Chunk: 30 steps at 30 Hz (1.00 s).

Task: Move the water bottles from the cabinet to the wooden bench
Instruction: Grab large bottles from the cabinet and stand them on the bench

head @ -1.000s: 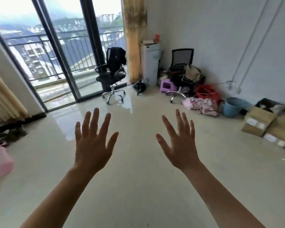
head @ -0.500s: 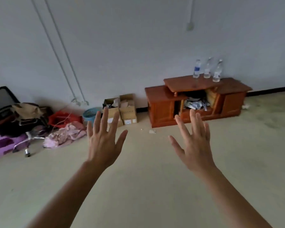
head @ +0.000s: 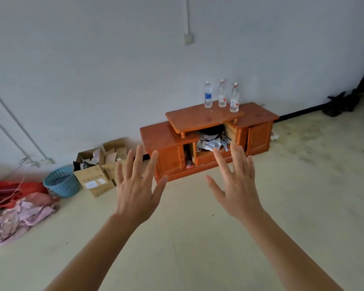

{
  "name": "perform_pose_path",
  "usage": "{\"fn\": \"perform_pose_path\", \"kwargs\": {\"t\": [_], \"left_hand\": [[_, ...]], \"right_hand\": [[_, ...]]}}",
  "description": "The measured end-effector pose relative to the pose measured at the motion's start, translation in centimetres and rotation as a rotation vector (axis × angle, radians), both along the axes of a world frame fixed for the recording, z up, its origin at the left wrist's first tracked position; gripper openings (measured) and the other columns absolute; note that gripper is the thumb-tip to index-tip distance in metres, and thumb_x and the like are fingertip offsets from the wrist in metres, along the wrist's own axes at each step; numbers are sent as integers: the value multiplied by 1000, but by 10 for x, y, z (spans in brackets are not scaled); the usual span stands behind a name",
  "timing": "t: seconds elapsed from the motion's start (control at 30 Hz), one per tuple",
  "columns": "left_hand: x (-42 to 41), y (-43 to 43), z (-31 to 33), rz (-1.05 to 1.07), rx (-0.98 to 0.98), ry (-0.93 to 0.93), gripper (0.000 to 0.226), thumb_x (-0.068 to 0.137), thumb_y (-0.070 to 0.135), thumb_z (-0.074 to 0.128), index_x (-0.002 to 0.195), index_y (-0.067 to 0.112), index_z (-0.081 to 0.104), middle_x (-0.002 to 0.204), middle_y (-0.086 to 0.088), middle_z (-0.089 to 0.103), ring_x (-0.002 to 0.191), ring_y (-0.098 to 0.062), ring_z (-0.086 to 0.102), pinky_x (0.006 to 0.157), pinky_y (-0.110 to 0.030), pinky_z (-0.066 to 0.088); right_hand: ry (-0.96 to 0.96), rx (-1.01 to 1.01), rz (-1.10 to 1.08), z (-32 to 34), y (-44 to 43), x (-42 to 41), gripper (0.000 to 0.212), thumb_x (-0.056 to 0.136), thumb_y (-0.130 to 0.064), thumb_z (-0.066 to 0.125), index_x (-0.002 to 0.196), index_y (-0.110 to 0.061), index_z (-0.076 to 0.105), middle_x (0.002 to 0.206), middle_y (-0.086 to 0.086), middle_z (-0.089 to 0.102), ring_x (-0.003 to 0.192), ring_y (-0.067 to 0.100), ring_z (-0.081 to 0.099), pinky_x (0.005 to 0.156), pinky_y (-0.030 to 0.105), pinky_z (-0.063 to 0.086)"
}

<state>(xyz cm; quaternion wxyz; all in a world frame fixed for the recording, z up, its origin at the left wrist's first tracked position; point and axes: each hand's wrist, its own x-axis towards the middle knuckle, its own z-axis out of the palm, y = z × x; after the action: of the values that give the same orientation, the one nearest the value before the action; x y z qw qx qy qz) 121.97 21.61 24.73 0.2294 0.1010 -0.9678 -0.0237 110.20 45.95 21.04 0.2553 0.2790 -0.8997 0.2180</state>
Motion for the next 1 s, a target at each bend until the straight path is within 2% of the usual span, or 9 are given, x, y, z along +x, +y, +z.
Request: {"fn": "perform_pose_path", "kwargs": {"t": [0.13,0.3,0.43,0.53,0.7,0.83,1.0], "left_hand": [[-90,-25,-24,-8,31,-19,71,100,66,18,160,29,17,169,-8,3,155,-32,3,121,-61,14],[-221,-58,-53,-20,90,-24,71,100,64,25,159,27,20,168,-12,9,154,-35,9,119,-64,18],[-340,-77,-61,-27,171,-101,74,98,69,18,160,29,13,169,-7,0,155,-31,1,121,-62,12],[-420,-82,-59,-63,159,-151,76,96,72,13,160,30,10,169,-6,-3,156,-30,-1,122,-61,9],[-563,-67,-66,-156,137,-199,75,97,71,10,160,32,5,169,-5,-5,156,-29,-3,122,-59,7],[-667,-45,-83,-193,129,-233,76,95,73,8,159,33,0,169,-2,-10,156,-27,-6,123,-57,6],[-814,-10,-103,-168,151,-307,79,93,76,9,159,34,-7,167,1,-18,155,-25,-12,124,-57,4]], "right_hand": [[-40,1,-24,-25,-15,-88,74,101,-63,38,162,-29,17,170,13,0,157,31,1,124,58,13],[-44,39,-52,-44,-41,-210,73,101,-64,35,163,-31,14,170,13,0,157,29,-4,125,54,6],[-110,78,-127,-44,-55,-323,74,100,-62,37,163,-30,14,170,15,2,156,35,5,122,61,15],[-106,95,-184,-39,-48,-390,75,99,-61,40,163,-27,16,169,16,3,155,37,8,122,60,14],[-152,48,-312,-49,-16,-500,75,98,-59,39,162,-28,16,169,18,5,156,36,7,123,55,8],[-196,19,-364,-75,8,-593,76,98,-62,36,163,-30,11,168,19,7,156,35,4,123,57,10],[-284,-1,-353,-92,30,-746,77,98,-63,36,163,-27,14,168,19,5,155,37,8,122,59,14]]}}
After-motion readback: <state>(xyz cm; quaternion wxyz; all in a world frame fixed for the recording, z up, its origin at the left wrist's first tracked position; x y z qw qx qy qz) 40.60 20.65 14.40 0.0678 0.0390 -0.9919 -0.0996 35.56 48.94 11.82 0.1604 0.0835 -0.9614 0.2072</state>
